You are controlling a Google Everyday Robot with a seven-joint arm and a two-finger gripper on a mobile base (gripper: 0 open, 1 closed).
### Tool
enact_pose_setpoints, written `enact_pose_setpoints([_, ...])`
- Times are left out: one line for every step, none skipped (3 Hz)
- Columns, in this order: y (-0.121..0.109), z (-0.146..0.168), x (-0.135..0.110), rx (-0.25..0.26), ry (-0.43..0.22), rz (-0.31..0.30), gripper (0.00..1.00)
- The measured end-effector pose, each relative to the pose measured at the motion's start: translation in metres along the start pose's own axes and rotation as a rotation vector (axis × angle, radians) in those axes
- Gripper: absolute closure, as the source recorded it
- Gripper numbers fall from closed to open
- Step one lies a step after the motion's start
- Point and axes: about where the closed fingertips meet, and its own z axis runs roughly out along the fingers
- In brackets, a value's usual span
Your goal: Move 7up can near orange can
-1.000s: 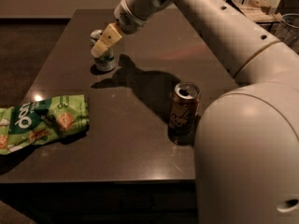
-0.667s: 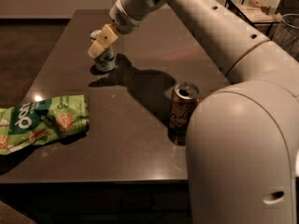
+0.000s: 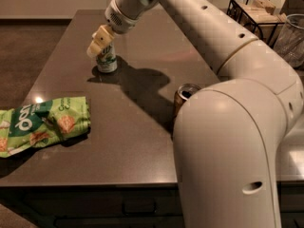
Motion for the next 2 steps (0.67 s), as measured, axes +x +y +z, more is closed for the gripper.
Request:
enact_pose_setpoints([0.003,-0.0002,-0.0026,-0.009,0.001,-0.004,0.42])
enact_pose_setpoints([0.0064,-0.0091,0.0,-0.011,-0.015,-0.001,0.64])
